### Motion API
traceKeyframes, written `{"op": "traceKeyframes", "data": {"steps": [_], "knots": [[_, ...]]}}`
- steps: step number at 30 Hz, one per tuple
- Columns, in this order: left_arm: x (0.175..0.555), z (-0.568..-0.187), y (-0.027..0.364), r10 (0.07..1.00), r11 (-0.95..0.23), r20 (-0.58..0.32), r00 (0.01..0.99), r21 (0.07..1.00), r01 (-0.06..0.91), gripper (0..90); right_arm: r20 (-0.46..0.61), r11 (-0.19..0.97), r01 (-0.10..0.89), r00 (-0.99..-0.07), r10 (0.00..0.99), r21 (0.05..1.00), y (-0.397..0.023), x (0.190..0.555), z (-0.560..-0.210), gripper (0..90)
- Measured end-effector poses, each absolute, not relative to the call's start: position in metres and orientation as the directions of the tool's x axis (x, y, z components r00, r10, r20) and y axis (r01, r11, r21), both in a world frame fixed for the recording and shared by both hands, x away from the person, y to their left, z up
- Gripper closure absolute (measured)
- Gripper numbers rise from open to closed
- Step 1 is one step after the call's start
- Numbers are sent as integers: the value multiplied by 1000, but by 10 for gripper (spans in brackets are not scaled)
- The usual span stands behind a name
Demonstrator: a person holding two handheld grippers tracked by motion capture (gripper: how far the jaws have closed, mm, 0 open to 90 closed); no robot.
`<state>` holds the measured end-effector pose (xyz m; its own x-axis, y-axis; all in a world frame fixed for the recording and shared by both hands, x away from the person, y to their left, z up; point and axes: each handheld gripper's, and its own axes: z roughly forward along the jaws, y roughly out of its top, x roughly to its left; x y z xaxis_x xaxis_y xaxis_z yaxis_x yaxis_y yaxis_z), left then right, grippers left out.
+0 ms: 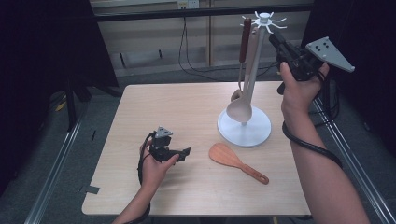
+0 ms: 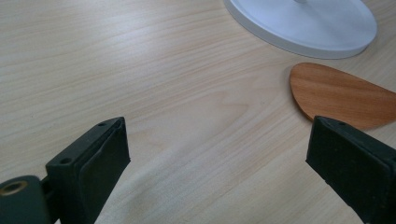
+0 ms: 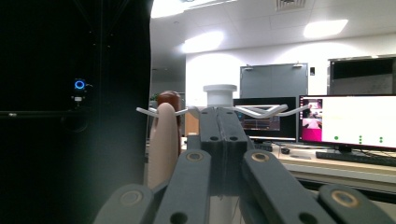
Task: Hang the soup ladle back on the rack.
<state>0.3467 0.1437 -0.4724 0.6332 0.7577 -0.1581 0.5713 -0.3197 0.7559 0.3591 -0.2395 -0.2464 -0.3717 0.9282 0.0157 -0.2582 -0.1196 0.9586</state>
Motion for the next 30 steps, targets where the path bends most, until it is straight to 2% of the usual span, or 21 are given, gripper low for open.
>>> {"op": "traceKeyframes", "data": {"steps": [27,30], "knots": [[346,-471,144,759,-323,-148,634,760,565,59,-6,-97,-247,-387,922,964,-236,358,-251,900],[346,-470,145,763,-318,-146,629,763,563,59,19,-122,-226,-410,912,967,-237,351,-260,837]]}}
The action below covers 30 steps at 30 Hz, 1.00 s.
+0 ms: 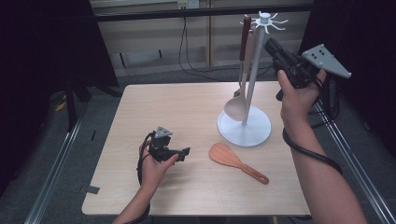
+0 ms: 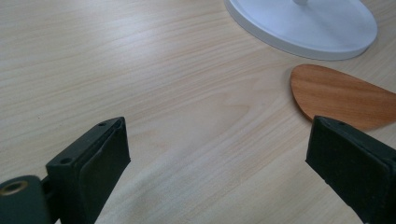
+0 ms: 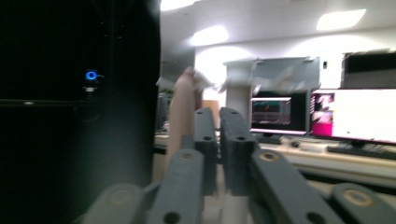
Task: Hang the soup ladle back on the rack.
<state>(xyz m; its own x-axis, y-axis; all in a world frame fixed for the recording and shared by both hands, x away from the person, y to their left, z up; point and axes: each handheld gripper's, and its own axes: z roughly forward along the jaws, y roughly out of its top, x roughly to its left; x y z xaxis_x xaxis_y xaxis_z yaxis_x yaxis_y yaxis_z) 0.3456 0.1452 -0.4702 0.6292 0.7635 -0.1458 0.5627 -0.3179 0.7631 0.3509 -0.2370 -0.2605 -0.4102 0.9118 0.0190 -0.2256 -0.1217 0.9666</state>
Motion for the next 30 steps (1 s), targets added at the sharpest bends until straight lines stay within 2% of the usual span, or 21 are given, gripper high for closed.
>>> {"op": "traceKeyframes", "data": {"steps": [12,15,30], "knots": [[343,-469,142,758,-329,-139,637,763,557,59,30,-106,-132,-483,875,986,-244,317,-317,582],[343,-471,142,759,-328,-141,636,761,560,59,59,-128,-104,-500,864,986,-246,309,-331,509],[342,-471,141,763,-324,-139,631,763,560,59,90,-97,14,-532,842,995,-250,288,-384,322]]}}
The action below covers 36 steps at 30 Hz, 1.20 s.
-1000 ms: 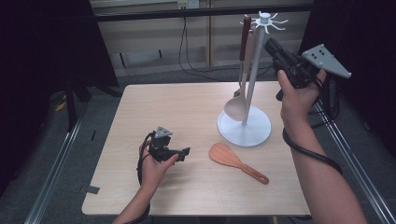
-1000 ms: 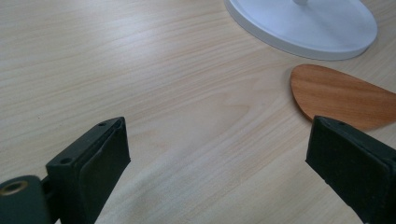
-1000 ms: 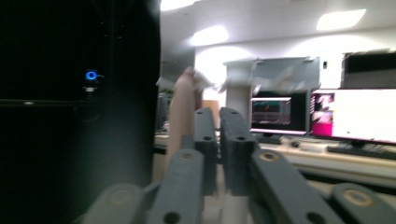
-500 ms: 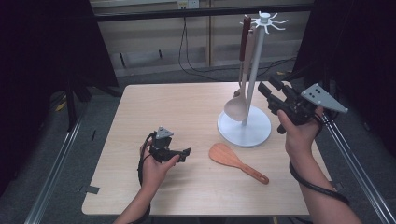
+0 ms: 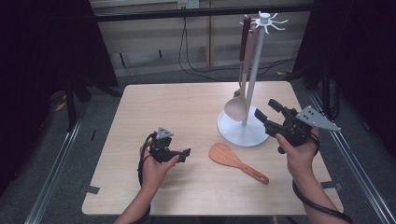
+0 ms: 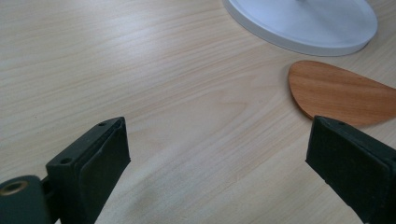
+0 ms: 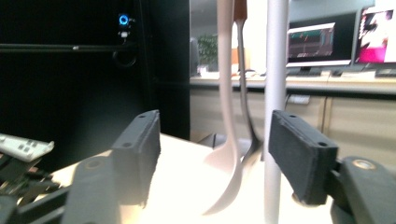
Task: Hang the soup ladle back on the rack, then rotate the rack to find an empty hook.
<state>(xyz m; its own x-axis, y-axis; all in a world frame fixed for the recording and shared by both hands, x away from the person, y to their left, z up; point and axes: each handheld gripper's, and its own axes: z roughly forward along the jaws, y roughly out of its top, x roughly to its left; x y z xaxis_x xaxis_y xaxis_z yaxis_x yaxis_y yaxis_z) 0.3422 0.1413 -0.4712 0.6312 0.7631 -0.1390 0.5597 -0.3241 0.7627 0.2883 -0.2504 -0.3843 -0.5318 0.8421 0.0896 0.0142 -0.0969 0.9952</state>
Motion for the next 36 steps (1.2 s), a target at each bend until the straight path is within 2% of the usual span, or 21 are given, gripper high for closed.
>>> {"op": "traceKeyframes", "data": {"steps": [2,10,13,18,22,27,32,36], "knots": [[342,-471,142,763,-324,-140,631,762,561,59,110,-94,57,-539,835,994,-249,288,-393,286],[341,-470,142,762,-326,-137,633,763,558,59,120,-47,146,-547,829,988,-244,283,-427,258],[341,-472,142,761,-329,-140,633,758,563,59,138,-49,178,-538,832,983,-244,282,-435,258],[341,-473,141,763,-330,-138,631,756,565,59,108,11,213,-539,835,977,-245,280,-446,258],[340,-476,140,766,-327,-139,627,756,567,59,77,57,225,-548,833,973,-245,279,-452,293],[339,-476,140,767,-332,-133,628,756,565,62,73,94,269,-551,831,958,-242,280,-459,419],[339,-474,140,765,-335,-126,632,759,558,62,22,187,295,-584,811,937,-232,281,-466,634],[337,-473,141,766,-329,-127,630,764,555,62,11,239,310,-630,776,920,-224,282,-468,759]]}}
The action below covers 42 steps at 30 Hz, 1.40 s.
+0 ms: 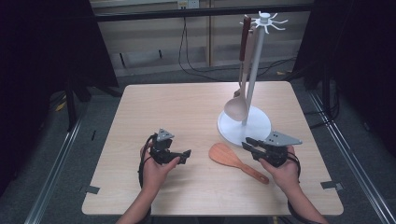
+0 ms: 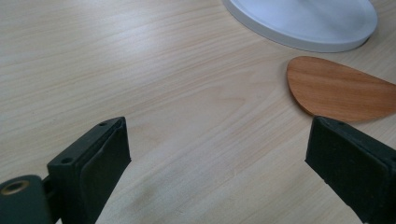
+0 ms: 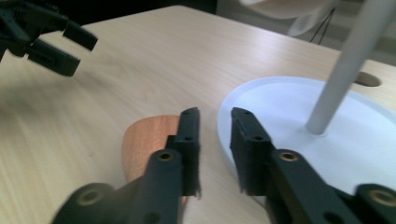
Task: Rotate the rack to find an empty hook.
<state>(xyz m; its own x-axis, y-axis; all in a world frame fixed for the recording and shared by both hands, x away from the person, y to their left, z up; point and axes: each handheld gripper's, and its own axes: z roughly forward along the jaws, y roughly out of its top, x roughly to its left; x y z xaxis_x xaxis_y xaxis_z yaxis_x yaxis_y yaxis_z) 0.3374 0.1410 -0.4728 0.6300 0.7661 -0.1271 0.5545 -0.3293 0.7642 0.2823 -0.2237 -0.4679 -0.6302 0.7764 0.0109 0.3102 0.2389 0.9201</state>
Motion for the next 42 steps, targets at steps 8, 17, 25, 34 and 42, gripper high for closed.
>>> {"op": "traceKeyframes", "data": {"steps": [8,17,25,34,42], "knots": [[334,-473,148,775,-320,-132,617,761,565,64,-13,324,340,-671,741,883,-216,288,-474,900],[332,-476,156,784,-322,-130,607,751,576,64,-4,384,405,-684,730,830,-208,299,-485,900],[329,-479,162,788,-322,-131,601,746,584,63,-6,432,441,-694,720,787,-197,309,-492,900],[326,-479,169,795,-320,-129,592,741,590,63,4,465,477,-702,713,746,-190,324,-502,900],[325,-479,173,800,-309,-135,585,742,595,64,-2,516,456,-748,663,726,-173,330,-502,900]]}}
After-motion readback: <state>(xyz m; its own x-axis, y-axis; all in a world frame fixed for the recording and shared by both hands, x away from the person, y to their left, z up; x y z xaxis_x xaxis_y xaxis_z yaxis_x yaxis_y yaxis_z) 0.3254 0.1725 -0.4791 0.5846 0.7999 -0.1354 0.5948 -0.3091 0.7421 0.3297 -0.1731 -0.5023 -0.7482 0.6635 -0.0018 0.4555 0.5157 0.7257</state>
